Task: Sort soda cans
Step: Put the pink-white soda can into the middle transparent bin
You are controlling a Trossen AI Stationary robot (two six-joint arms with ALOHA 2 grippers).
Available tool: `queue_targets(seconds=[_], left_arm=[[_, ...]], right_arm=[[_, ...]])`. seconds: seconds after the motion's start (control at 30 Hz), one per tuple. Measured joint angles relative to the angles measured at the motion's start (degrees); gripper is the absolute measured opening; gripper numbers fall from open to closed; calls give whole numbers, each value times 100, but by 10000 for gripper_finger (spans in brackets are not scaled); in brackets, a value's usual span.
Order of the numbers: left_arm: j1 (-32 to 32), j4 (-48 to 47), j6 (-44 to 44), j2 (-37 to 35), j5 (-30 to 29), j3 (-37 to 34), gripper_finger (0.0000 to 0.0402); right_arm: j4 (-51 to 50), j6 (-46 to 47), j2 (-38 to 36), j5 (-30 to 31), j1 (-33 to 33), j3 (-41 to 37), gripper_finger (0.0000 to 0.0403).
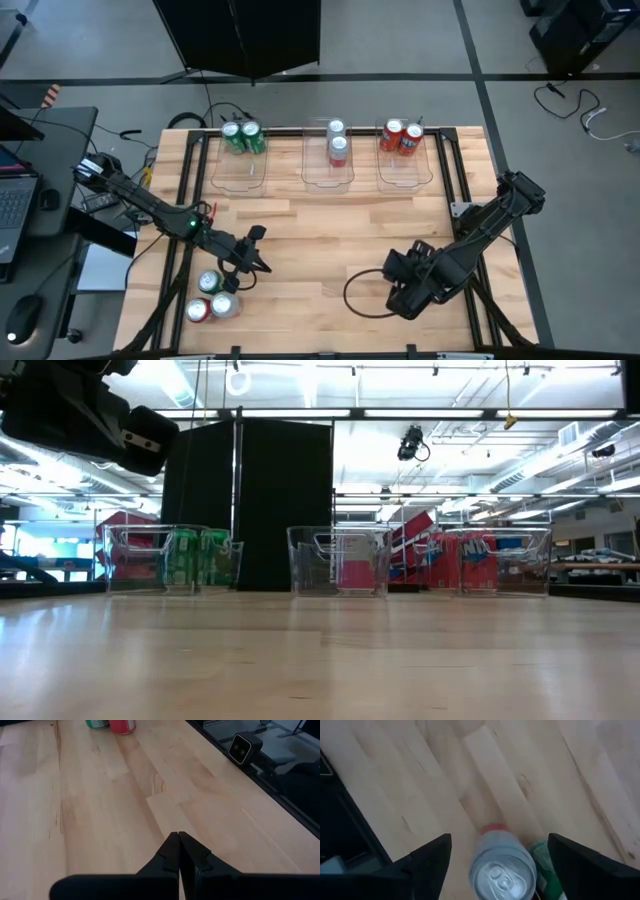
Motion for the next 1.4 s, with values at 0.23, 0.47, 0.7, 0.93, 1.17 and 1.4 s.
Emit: queue_targets(seconds=[0.23,0.47,0.7,0.93,1.17,1.4], left_arm=[[0,-7,-2,2,-2,0,1],[0,-7,-2,2,-4,0,1],[0,-3,-21,2,-4,0,1],[0,-4,-24,2,-4,0,1],[0,-2,-26,2,-4,0,1],[0,-2,-32,2,-4,0,1]], right_arm=[[-353,169,2,-253,55,-28,339],[-35,197,-6,-677,128,-548,334],[645,45,3,-759,125,-751,326],[360,-4,20,-765,89,-773,305],[47,-157,17,-685,-78,-767,287],[-487,-173,13,-390,-340,-763,270]])
